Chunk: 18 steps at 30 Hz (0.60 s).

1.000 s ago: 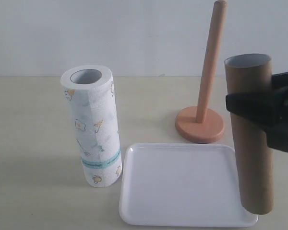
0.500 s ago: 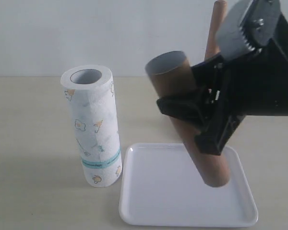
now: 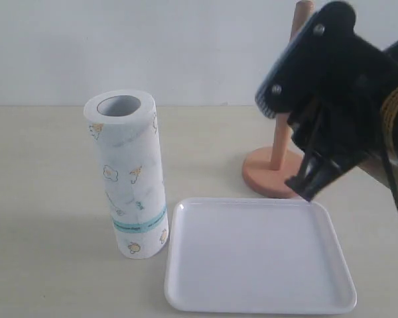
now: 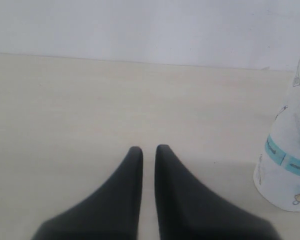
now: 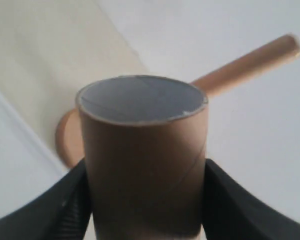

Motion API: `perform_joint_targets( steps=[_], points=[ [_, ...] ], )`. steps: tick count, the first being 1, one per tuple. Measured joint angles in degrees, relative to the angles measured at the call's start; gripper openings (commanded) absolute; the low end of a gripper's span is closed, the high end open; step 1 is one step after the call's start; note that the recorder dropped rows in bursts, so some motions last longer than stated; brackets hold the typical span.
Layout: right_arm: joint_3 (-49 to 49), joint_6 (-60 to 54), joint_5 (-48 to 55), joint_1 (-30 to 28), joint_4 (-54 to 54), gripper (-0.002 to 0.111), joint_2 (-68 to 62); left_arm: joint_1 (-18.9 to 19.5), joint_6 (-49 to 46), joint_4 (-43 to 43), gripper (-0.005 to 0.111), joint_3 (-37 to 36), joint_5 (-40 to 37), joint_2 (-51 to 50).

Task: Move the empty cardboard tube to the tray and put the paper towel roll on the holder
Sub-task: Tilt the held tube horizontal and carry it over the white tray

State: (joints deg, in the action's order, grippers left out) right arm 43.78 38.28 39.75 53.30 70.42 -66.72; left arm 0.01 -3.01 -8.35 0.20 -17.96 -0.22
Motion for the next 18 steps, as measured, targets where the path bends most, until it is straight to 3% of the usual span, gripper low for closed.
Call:
perform_joint_targets(
  steps=[5, 9, 13, 18],
  points=[
    [3.6, -27.6, -3.8, 0.4, -23.4, 0.000, -2.6, 0.0, 0.0, 0.0, 0.009, 0.0, 0.0, 0.0],
    [13.7, -46.3, 5.3, 0.4, -35.5, 0.000, -11.6, 0.0, 0.0, 0.0, 0.009, 0.0, 0.0, 0.0],
    [18.9, -58.2, 9.9, 0.4, -39.5, 0.000, -18.8, 0.0, 0.0, 0.0, 0.009, 0.0, 0.0, 0.0],
    [19.6, -66.4, 7.8, -2.1, -47.2, 0.000, -23.0, 0.0, 0.0, 0.0, 0.009, 0.0, 0.0, 0.0]
  ],
)
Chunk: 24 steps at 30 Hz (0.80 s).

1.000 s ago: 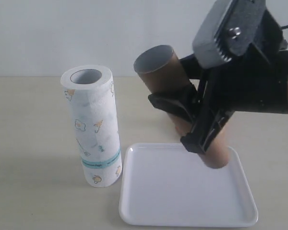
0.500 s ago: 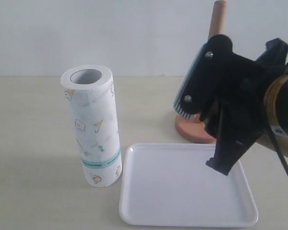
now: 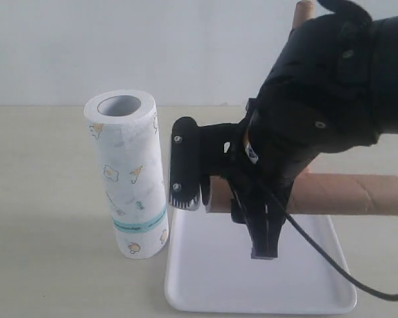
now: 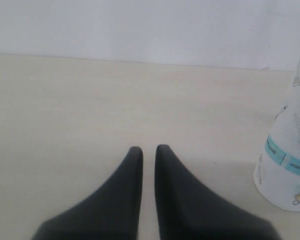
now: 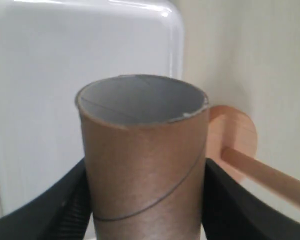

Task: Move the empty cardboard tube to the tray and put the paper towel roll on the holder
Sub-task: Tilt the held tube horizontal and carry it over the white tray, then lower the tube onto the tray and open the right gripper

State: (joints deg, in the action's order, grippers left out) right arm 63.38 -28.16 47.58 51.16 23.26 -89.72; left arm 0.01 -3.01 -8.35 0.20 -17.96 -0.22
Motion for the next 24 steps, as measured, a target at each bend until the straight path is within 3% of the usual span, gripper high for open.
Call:
perform_joint_targets(
  steps=[9, 24],
  points=[
    [0.1, -23.9, -5.0, -12.6, -26.6, 0.000, -2.6, 0.0, 0.0, 0.0, 0.009, 0.0, 0.0, 0.0],
    [0.5, -28.7, -10.0, -13.1, -36.4, 0.003, -9.6, 0.0, 0.0, 0.0, 0.009, 0.0, 0.0, 0.0]
  ],
)
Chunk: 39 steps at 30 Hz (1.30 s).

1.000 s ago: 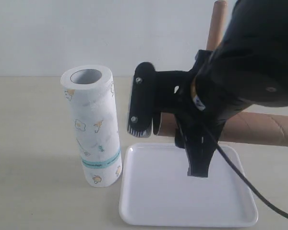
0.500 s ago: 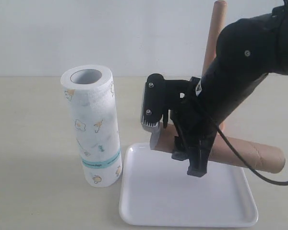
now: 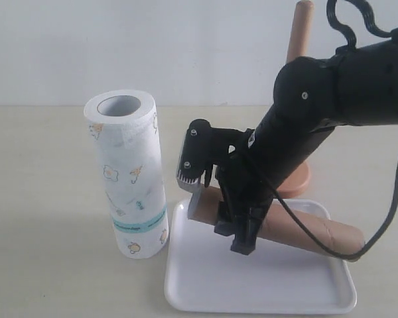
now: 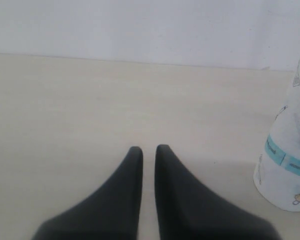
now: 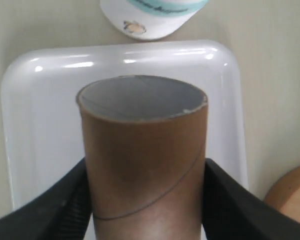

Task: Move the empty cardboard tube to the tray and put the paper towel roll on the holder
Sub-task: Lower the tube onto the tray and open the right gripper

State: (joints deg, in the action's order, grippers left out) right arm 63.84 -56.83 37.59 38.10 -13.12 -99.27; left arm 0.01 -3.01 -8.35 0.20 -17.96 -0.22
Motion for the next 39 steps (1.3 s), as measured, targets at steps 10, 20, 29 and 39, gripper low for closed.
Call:
perform_joint_targets(
  steps=[10, 20, 29, 39],
  points=[
    [0.0, 3.4, -1.0, 0.0, -1.0, 0.052, -0.1, 0.0, 0.0, 0.0, 0.009, 0.0, 0.0, 0.0],
    [0.0, 7.0, -0.8, 0.0, -1.0, 0.063, -0.1, 0.0, 0.0, 0.0, 0.009, 0.0, 0.0, 0.0],
    [0.0, 9.8, 0.2, 0.0, 1.7, 0.074, -0.1, 0.0, 0.0, 0.0, 0.009, 0.0, 0.0, 0.0],
    [0.0, 11.5, 2.1, 0.0, 3.1, 0.013, 2.7, 0.0, 0.0, 0.0, 0.009, 0.0, 0.0, 0.0]
  ],
)
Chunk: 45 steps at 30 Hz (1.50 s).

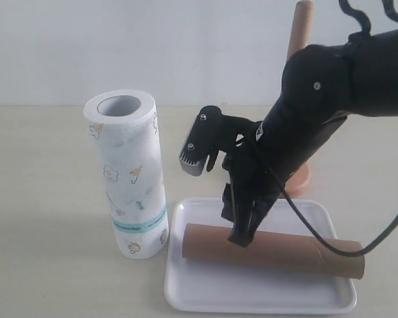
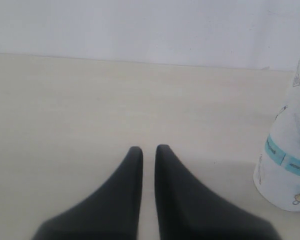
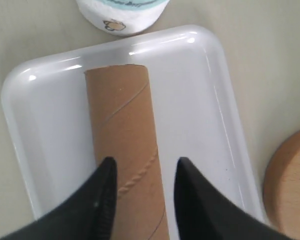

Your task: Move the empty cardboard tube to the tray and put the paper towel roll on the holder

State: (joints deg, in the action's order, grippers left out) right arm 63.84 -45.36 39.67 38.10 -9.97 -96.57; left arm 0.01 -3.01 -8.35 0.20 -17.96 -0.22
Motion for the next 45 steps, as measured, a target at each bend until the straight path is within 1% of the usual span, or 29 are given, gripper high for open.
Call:
perform_joint_targets(
  steps=[1, 2, 7, 14, 18, 23, 28, 32, 39, 45],
  points=[
    [0.0, 0.1, 0.3, 0.0, 0.0, 0.002, 0.8, 0.0, 0.0, 0.0, 0.009, 0.0, 0.0, 0.0],
    [0.0, 0.3, 0.8, 0.0, 0.1, 0.000, 1.7, 0.0, 0.0, 0.0, 0.009, 0.0, 0.0, 0.0],
    [0.0, 2.0, 2.7, 0.0, 0.1, 0.000, 6.0, 0.0, 0.0, 0.0, 0.009, 0.0, 0.0, 0.0],
    [0.0, 10.8, 6.0, 0.0, 0.1, 0.000, 12.7, 0.0, 0.0, 0.0, 0.009, 0.0, 0.0, 0.0],
    [-1.8, 15.3, 5.7, 0.0, 0.1, 0.000, 18.6, 0.0, 0.0, 0.0, 0.009, 0.0, 0.0, 0.0],
    [-8.3, 18.7, 1.6, 0.0, 0.1, 0.000, 29.7, 0.0, 0.0, 0.0, 0.009, 0.0, 0.0, 0.0],
    [-17.3, 21.6, -6.2, 0.0, 0.1, 0.000, 43.4, 0.0, 0.0, 0.0, 0.009, 0.0, 0.0, 0.0],
    [-22.3, 25.5, -8.4, 0.0, 0.1, 0.000, 53.7, 0.0, 0.0, 0.0, 0.009, 0.0, 0.0, 0.0],
    [-23.1, 27.9, -7.9, 0.0, -0.1, 0.000, 70.4, 0.0, 0.0, 0.0, 0.009, 0.0, 0.0, 0.0],
    [-23.2, 28.3, -7.9, 0.0, -0.2, 0.000, 79.7, 0.0, 0.0, 0.0, 0.009, 0.0, 0.0, 0.0]
  ],
)
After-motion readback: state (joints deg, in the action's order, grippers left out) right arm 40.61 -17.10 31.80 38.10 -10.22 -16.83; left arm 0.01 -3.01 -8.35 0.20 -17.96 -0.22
